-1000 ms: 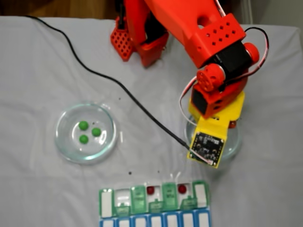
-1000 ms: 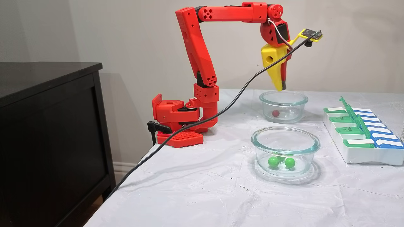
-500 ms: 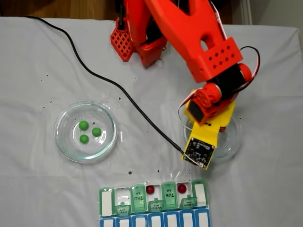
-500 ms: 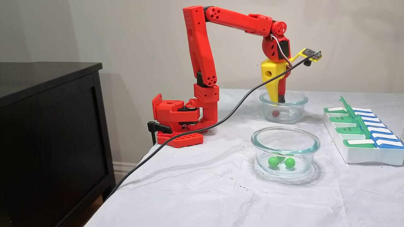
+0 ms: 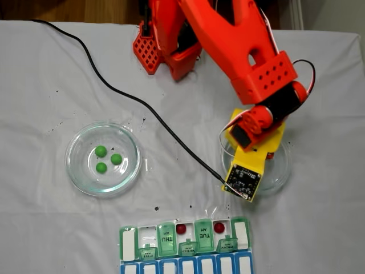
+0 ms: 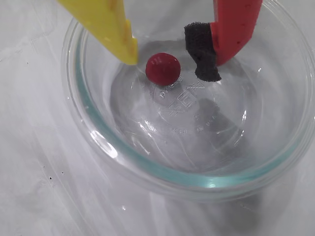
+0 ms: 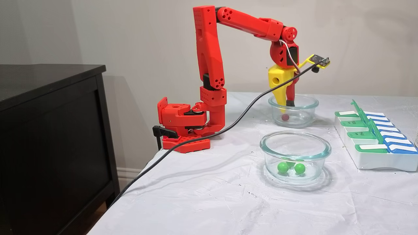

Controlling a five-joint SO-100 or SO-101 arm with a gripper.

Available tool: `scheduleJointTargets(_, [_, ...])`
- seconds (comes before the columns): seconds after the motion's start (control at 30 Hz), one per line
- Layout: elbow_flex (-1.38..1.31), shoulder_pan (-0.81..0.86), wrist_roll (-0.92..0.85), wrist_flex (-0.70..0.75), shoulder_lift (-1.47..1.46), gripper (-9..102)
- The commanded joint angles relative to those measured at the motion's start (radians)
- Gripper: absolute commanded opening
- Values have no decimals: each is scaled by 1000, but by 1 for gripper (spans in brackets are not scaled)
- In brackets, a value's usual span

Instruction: Sort medicines into box.

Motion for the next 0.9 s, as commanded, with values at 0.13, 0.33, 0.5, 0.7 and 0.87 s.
scheduleJointTargets(0.13, [-38, -18, -5, -20, -3, 22])
scheduleJointTargets(0.33, [-34, -26, -3, -20, -15, 24])
scheduleJointTargets(0.5, [-18, -31, -9, -37, -35, 24])
scheduleJointTargets(0.7, [-15, -25, -29, -48, -61, 24])
scheduleJointTargets(0.87, [-31, -29, -40, -25, -118, 22])
